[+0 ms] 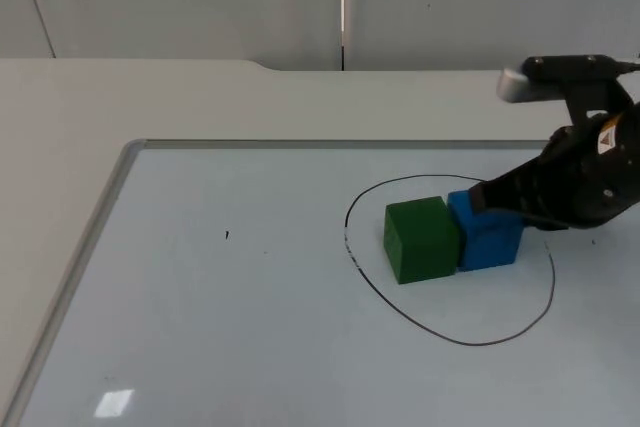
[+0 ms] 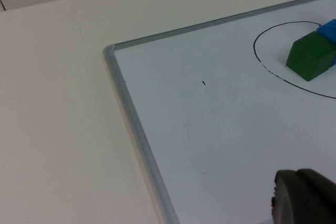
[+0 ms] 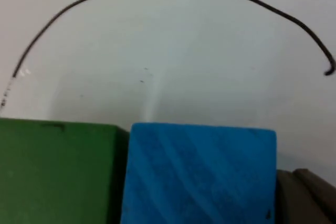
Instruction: Push the two cubes into the marked area.
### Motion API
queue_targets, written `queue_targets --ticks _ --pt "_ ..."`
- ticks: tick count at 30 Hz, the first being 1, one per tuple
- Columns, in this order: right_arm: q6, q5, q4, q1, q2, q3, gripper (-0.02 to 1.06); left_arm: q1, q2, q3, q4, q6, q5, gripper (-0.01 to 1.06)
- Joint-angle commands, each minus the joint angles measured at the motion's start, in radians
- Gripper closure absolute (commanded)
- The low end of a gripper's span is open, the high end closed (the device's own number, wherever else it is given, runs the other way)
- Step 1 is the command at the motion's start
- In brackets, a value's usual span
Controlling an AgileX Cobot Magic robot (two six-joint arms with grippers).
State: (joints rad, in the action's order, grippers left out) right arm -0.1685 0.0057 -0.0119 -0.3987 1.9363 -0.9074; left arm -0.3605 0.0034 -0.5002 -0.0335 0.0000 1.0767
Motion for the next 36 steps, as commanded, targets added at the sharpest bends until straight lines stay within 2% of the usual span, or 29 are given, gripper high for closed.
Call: queue_targets --ticks 1,9,19,29,36 --pt "-0.003 -0.021 -0.004 -0.006 0.001 0.003 1.05 0.002 -0.003 0.006 0.000 -0.006 -0.001 1.05" --pt "-0.003 -0.017 -0.004 -0.004 0.001 0.003 1.05 0.002 -0.003 0.006 0.000 -0.006 -0.001 1.05" --pt "0.004 0.037 -0.011 -0.004 -0.011 0.003 1.05 0.002 -0.003 0.006 0.000 -0.006 -0.001 1.05" --pt "0.056 0.049 -0.012 -0.004 -0.246 0.003 1.05 0.002 -0.003 0.006 0.000 -0.006 -0.001 1.05" --pt "0.109 0.125 -0.012 -0.004 -0.471 0.003 1.05 0.002 -0.003 0.006 0.000 -0.006 -0.001 1.05"
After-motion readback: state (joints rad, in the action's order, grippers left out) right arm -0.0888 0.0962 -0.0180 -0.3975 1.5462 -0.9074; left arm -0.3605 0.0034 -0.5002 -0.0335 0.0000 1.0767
